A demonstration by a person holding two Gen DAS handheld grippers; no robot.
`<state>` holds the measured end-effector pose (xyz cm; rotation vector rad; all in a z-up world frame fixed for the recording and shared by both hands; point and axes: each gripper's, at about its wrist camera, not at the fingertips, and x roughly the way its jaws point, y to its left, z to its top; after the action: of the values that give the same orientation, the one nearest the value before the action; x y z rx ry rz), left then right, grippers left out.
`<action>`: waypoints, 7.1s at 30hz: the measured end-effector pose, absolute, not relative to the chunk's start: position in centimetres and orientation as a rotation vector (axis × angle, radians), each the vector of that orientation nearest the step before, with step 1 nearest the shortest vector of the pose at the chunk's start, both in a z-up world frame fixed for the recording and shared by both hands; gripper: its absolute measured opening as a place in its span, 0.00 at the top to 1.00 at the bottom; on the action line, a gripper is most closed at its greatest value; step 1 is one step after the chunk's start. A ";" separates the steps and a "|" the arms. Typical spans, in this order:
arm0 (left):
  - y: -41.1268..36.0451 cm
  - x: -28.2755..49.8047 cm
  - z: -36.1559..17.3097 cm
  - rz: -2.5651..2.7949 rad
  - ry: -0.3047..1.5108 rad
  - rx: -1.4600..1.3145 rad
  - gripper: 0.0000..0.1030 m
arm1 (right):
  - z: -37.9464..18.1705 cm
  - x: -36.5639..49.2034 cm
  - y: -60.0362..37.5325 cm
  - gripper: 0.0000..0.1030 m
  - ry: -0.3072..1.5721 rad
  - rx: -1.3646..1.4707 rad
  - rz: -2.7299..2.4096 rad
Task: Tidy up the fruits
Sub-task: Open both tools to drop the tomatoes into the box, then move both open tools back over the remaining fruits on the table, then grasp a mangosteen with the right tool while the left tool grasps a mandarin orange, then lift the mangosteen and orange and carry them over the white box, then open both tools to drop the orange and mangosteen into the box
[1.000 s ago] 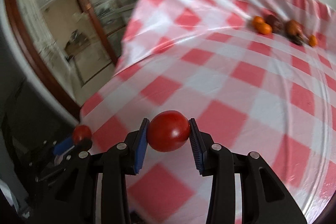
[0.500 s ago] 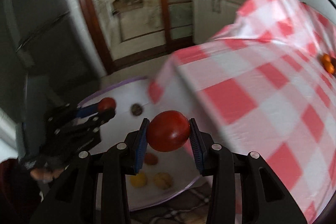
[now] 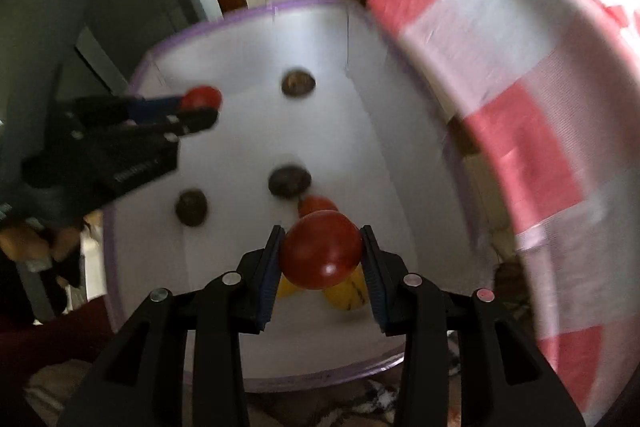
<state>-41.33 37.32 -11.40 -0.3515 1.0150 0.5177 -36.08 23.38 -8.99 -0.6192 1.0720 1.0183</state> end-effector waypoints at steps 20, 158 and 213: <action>38.3 -41.3 -10.4 0.612 0.967 -0.373 0.18 | -7.6 -36.4 23.4 0.38 1.024 -0.620 1.042; 13.7 -13.3 3.6 0.140 0.792 -0.014 0.60 | 2.2 -2.8 -13.8 0.58 0.848 0.341 0.238; 37.9 -41.4 -12.6 0.582 1.111 -0.326 0.60 | -11.4 -38.9 25.2 0.58 1.085 -0.818 1.099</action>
<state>-41.40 37.94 -12.64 -0.3259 1.1107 0.5825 -38.93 25.25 -11.43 -0.8182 1.0847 1.0988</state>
